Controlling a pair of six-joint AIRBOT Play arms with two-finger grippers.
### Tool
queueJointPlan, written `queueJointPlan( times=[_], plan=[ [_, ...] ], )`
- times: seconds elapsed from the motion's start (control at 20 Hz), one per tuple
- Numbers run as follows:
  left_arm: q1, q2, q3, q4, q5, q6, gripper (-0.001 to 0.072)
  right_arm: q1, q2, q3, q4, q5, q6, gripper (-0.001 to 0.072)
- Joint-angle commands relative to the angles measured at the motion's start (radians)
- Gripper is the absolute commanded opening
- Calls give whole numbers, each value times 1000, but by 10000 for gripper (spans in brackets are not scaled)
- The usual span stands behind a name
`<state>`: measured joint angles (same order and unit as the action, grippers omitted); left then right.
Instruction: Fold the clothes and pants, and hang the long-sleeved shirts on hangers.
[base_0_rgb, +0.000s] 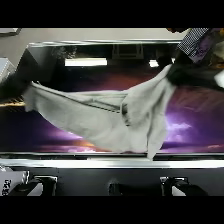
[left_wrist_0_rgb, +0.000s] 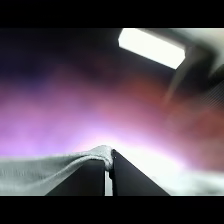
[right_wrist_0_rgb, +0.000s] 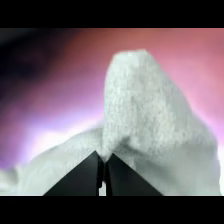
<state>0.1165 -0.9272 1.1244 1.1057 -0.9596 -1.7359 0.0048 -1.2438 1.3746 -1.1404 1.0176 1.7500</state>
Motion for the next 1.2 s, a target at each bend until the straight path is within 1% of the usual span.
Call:
queueJointPlan(
  times=[0.0, 0.1, 0.15, 0.25, 0.35, 0.4, 0.45, 0.55, 0.65, 0.75, 0.8, 0.9, 0.95, 1.05, 1.15],
  plan=[
    [0, -275, -92, -3, 10, 10, 21, 50, -361, 2, 113, -93, -28, 33],
    [0, -414, -90, -14, 26, 42, 21, 57, -480, 2, 203, -142, -40, 33],
    [0, -465, -90, -25, 37, 54, 21, 55, -515, 2, 240, -157, -47, 34],
    [0, -521, -89, -49, 42, 60, 21, 54, -541, 2, 266, -161, -54, 40],
    [-1, -529, -89, -60, 43, 60, 20, 54, -521, 2, 269, -135, -62, 210],
    [-2, -525, -89, -59, 43, 61, 21, 51, -500, 2, 268, -108, -77, 264],
    [-2, -521, -89, -60, 40, 69, 21, 41, -470, 2, 265, -71, -89, 289],
    [-2, -515, -88, -59, 30, 72, 21, -14, -393, 2, 264, 40, -122, 470],
    [-2, -508, -88, -59, 14, 79, 21, -117, -294, 2, 240, 201, -197, 483],
    [-2, -503, -87, -59, -4, 79, 20, -239, -191, -16, 144, 346, -272, 478],
    [-2, -501, -87, -59, -13, 79, 21, -305, -138, -60, 119, 358, -276, 478],
    [-2, -499, -86, -60, -25, 87, 21, -425, -23, -244, 136, 316, -297, 478],
    [-2, -498, -86, -60, -32, 87, 21, -454, 17, -344, 132, 313, -314, 480],
    [-2, -498, -86, -60, -39, 87, 21, -470, 67, -538, 134, 272, -327, 481],
    [-2, -498, -86, -60, -39, 87, 21, -467, 73, -665, 183, 206, -362, 493]
  ],
)
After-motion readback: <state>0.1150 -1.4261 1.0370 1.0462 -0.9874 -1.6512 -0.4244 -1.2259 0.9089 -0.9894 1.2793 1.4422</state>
